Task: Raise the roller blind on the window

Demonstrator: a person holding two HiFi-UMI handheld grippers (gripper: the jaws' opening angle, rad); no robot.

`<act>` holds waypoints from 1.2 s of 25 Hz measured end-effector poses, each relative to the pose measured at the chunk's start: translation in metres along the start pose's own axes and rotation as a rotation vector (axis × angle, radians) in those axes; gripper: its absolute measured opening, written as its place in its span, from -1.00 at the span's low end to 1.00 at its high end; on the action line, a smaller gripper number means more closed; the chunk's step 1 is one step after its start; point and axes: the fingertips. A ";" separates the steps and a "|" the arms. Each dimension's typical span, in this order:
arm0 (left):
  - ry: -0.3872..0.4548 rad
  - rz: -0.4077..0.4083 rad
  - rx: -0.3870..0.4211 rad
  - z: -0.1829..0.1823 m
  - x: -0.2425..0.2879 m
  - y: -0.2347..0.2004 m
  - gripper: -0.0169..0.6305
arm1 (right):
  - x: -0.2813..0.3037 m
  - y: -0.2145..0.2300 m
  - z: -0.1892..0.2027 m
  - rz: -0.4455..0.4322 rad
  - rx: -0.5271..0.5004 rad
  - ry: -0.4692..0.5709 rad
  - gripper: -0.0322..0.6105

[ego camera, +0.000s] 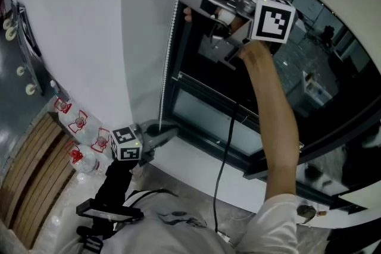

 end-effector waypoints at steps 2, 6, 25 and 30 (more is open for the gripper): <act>-0.003 -0.003 -0.004 0.001 -0.001 0.001 -0.95 | 0.002 -0.004 0.001 -0.015 0.008 -0.003 -0.89; -0.007 0.001 -0.009 0.002 0.002 0.004 -0.95 | 0.003 -0.009 0.009 -0.021 0.028 -0.009 -0.89; -0.019 0.022 -0.001 -0.008 0.011 0.006 -0.95 | -0.012 -0.027 0.147 0.049 0.147 -0.092 -0.89; -0.024 0.029 0.007 -0.007 0.012 0.005 -0.95 | -0.016 -0.033 0.193 0.060 0.205 -0.132 -0.89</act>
Point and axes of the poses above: the fingertips, and each gripper's own axes: x forward along the fingers, y to its right, z out of its underside, and after that the axes turned 1 degree about -x, right-handed
